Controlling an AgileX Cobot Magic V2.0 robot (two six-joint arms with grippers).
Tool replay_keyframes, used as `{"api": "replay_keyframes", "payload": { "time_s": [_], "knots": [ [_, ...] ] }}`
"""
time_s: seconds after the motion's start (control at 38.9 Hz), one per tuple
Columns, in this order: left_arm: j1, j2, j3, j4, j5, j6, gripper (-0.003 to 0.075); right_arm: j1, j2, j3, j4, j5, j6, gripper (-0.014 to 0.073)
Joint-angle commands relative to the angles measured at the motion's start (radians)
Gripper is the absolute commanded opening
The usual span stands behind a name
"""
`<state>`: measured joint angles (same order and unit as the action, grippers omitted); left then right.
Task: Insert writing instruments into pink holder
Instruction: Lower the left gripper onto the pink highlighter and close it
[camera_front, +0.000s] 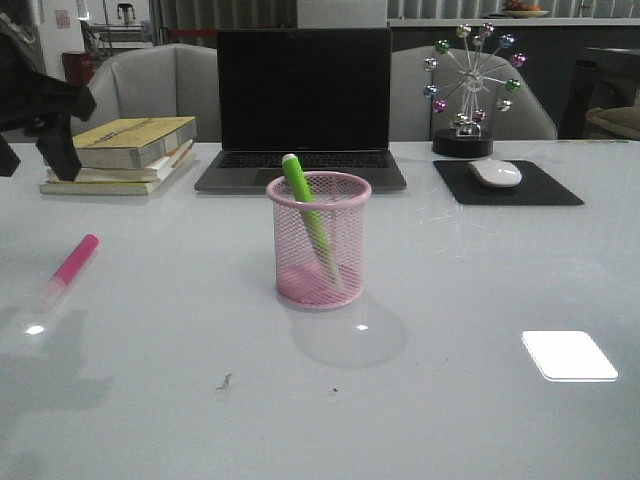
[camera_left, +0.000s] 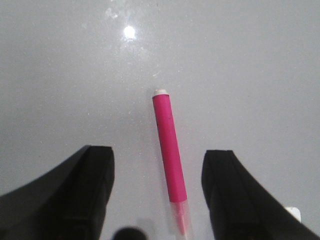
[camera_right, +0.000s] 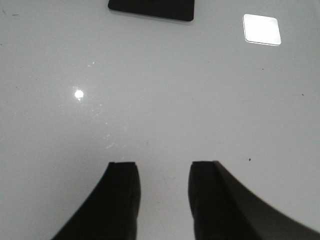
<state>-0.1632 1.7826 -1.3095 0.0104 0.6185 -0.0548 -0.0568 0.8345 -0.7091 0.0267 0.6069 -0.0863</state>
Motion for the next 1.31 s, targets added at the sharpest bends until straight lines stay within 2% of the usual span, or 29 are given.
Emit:
{"api": "replay_keyframes", "payload": {
  "time_s": [0.0,0.23,0.69,1.13,1.29],
  "knots": [
    [-0.006,0.005,-0.079,0.001,0.02,-0.009,0.0446,-0.006,-0.007,-0.025,-0.008,-0.064,-0.005,0.037],
    [-0.006,0.105,-0.137,0.0,0.083,-0.009,0.0446,-0.006,-0.007,-0.025,-0.008,-0.064,-0.005,0.037],
    [-0.006,0.205,-0.139,-0.019,0.075,-0.009,0.0446,-0.006,-0.007,-0.025,-0.008,-0.064,-0.005,0.037],
    [-0.006,0.209,-0.139,-0.025,0.046,-0.009,0.0444,-0.006,-0.007,-0.025,-0.008,-0.064,-0.005,0.037],
    [-0.006,0.209,-0.139,-0.025,0.041,-0.009,0.0414,-0.006,-0.007,-0.025,-0.008,-0.064,-0.005,0.037]
  ]
}}
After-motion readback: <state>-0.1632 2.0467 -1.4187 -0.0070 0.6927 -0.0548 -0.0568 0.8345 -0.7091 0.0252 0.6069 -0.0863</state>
